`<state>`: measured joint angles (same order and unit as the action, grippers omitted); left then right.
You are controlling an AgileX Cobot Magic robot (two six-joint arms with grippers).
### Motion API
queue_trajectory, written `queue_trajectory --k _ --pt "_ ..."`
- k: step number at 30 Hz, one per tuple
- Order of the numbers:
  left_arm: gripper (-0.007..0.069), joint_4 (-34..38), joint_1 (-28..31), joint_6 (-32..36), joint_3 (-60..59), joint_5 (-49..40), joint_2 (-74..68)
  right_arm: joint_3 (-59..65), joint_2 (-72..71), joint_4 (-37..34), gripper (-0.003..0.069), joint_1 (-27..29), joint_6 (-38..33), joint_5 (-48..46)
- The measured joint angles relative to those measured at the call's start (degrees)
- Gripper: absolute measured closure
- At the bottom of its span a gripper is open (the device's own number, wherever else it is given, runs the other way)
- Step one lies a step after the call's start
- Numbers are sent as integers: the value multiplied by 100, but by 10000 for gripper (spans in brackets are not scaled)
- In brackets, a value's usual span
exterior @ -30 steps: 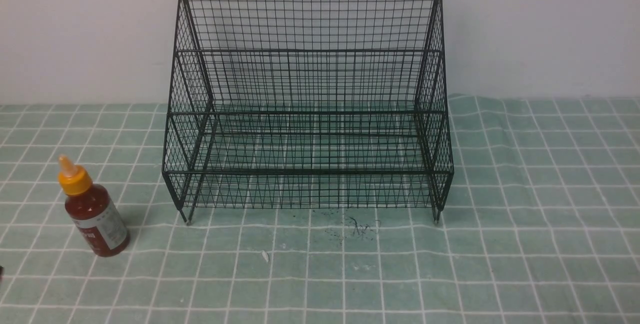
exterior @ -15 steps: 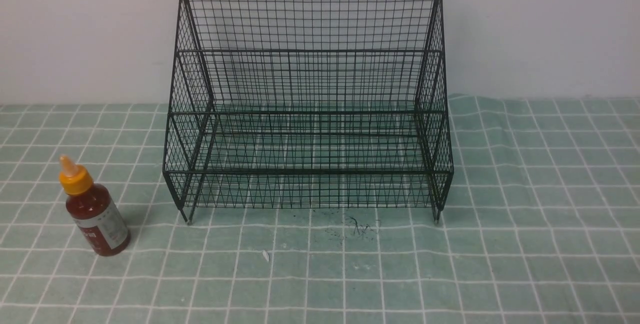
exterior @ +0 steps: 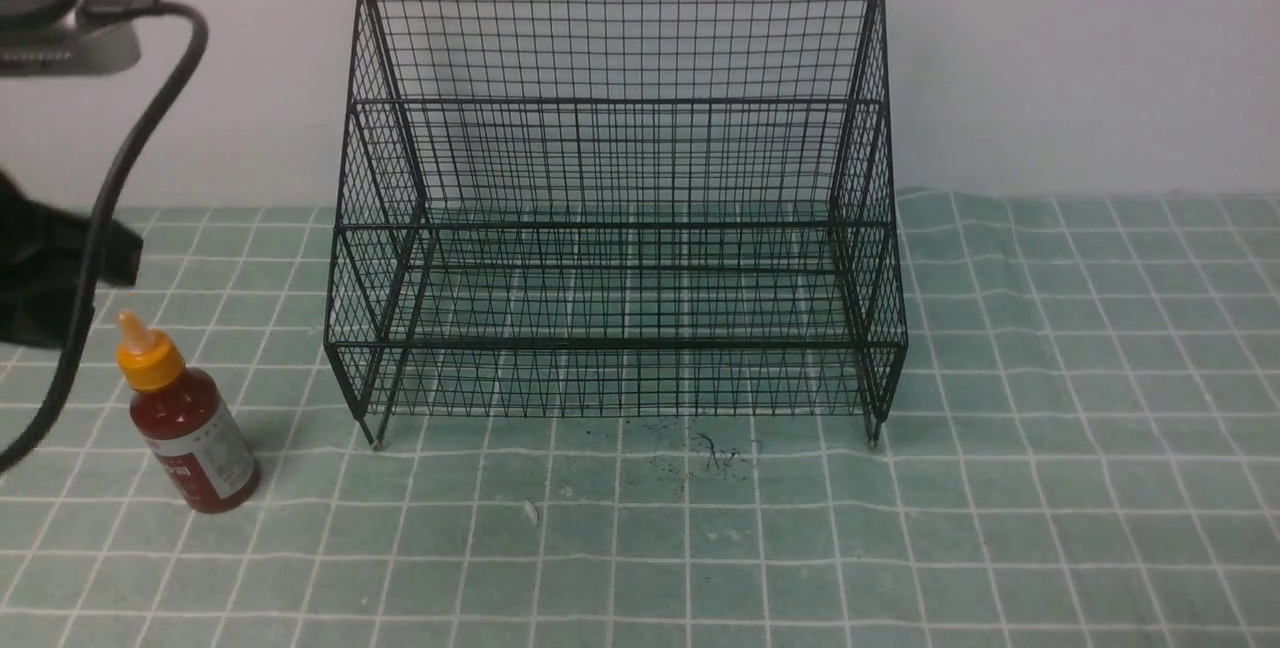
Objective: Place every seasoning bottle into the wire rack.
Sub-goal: Use the left arm to grab the condiment bottle closest to it
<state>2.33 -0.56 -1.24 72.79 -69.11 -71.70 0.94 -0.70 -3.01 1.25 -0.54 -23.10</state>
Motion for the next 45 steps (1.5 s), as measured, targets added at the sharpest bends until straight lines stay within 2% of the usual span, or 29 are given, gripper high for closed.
queue_trajectory --k 6,9,13,18,20,24,29,38,41,44,45 --pt "626 -330 0 25 405 102 -700 0 0 0 673 0 0 1" --pt "578 -570 0 45 409 386 -897 0 0 0 673 0 0 1" --pt "419 -661 0 49 418 880 -1152 0 0 0 673 0 0 1" --pt "130 -706 0 49 441 1113 -1585 0 0 0 673 0 0 1" --pt "41 -718 0 49 443 1113 -1798 0 0 0 673 0 0 6" --pt "-14 -724 0 -13 443 1107 -2176 0 0 0 673 0 0 6" --pt "1 -813 0 -160 443 982 -2558 0 0 0 673 0 0 6" --pt "108 -989 0 -224 447 814 -2809 0 0 0 673 0 21 6" --pt "211 -974 0 -241 447 851 -2809 0 0 0 673 0 21 6" --pt "349 -968 0 -247 447 742 -2809 0 0 0 673 0 21 6" --pt "345 -961 0 -252 454 684 -2809 0 0 0 673 0 21 6"
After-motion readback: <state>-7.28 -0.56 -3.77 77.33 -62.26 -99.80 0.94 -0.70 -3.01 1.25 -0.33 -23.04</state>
